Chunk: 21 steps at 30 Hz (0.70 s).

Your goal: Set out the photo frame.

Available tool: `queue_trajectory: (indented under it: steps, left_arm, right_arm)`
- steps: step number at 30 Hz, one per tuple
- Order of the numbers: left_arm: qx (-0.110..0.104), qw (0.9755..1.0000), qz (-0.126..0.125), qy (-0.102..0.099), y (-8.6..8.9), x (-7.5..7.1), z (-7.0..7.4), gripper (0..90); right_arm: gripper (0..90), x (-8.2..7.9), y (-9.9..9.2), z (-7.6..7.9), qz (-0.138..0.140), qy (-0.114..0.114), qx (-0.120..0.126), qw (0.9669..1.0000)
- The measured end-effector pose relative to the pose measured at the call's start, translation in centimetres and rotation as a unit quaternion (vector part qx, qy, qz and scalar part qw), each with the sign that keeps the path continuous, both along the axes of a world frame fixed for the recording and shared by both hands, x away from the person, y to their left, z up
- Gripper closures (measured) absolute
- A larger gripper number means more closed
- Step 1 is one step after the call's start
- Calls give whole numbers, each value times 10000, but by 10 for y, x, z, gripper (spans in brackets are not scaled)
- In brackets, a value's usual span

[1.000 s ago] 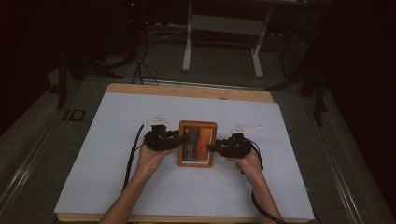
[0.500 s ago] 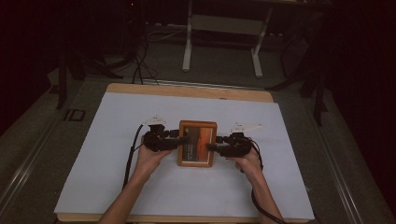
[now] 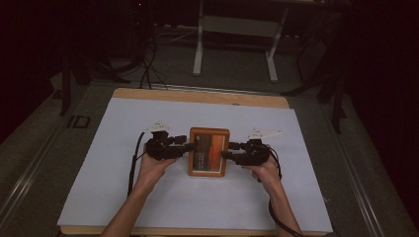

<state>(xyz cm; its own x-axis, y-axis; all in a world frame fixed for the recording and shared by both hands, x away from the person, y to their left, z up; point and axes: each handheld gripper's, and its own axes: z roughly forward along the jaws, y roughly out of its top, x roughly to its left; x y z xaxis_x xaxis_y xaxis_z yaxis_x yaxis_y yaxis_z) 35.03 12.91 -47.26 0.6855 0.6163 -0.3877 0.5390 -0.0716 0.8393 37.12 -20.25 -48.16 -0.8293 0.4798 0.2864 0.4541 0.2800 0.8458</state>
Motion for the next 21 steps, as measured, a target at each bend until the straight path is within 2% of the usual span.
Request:
queue_trajectory:
  steps: [7, 14, 21]
  left_arm:
    - [-87, 9999, 73, -57, 9, -5, 6, 418]
    - [-200, 9995, 208, -87, 22, -11, 12, 417]
    - [-50, 9990, 434, 27, 34, -11, 2, 412]
  right_arm:
    - [432, -3, -8, 8, -29, -52, 79, 10000]
    - [431, -4, -23, 10, -216, -22, 109, 9997]
    - [427, -2, -34, 4, -278, 182, 12, 9994]
